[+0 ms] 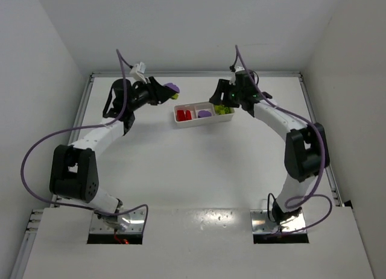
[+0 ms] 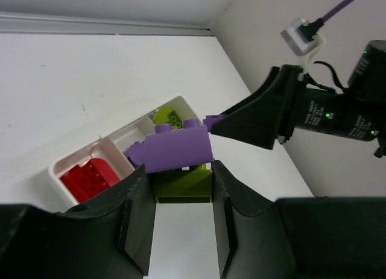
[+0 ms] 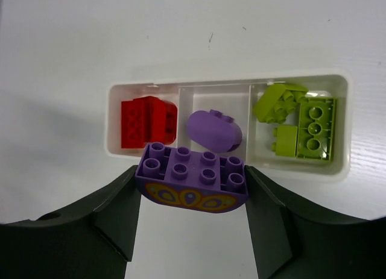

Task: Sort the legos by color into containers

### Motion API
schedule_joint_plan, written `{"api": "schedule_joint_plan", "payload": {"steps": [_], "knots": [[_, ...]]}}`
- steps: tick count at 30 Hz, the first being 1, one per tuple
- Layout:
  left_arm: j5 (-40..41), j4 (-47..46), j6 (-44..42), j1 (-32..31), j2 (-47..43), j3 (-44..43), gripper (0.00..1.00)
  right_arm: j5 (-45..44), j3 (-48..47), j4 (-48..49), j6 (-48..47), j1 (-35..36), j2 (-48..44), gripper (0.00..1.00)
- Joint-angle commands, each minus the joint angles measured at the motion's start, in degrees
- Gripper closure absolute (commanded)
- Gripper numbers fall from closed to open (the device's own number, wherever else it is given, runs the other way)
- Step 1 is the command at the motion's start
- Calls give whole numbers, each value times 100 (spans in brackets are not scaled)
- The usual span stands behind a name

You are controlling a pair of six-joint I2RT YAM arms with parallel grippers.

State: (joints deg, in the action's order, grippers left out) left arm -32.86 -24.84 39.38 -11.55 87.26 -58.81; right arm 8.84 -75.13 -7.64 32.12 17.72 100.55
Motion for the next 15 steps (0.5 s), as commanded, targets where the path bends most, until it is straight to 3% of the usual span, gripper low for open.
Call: {"api": "schedule_joint_plan", "payload": {"steps": [1,15], "knots": [[-150,190,-123,222,-236,229,98,21,-720,264,-425,135,629,100],[-98,129,-176,522,-315,282,98,-145,-1689,149,-478,443,1942,100]]}}
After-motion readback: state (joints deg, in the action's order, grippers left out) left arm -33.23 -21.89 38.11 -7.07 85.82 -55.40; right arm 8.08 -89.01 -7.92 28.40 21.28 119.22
